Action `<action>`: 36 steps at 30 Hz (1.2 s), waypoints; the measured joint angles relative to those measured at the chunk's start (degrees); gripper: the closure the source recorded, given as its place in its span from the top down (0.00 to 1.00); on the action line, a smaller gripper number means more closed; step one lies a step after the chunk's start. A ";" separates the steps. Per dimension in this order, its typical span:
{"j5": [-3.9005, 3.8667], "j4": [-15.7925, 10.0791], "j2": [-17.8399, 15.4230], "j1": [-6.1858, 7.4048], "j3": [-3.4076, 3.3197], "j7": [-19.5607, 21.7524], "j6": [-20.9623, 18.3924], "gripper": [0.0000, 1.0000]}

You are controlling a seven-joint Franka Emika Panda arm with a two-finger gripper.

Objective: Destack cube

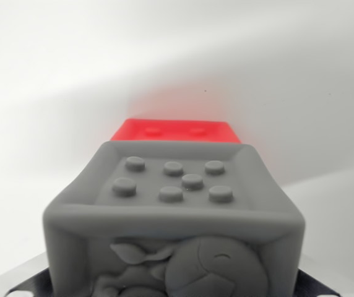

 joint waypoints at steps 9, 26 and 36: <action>0.00 0.00 -0.03 0.00 0.00 0.00 -0.05 0.00; -0.02 -0.26 -2.72 0.00 0.00 0.02 -2.31 0.00; -0.07 -0.55 -5.57 0.00 -0.02 0.05 -4.82 0.00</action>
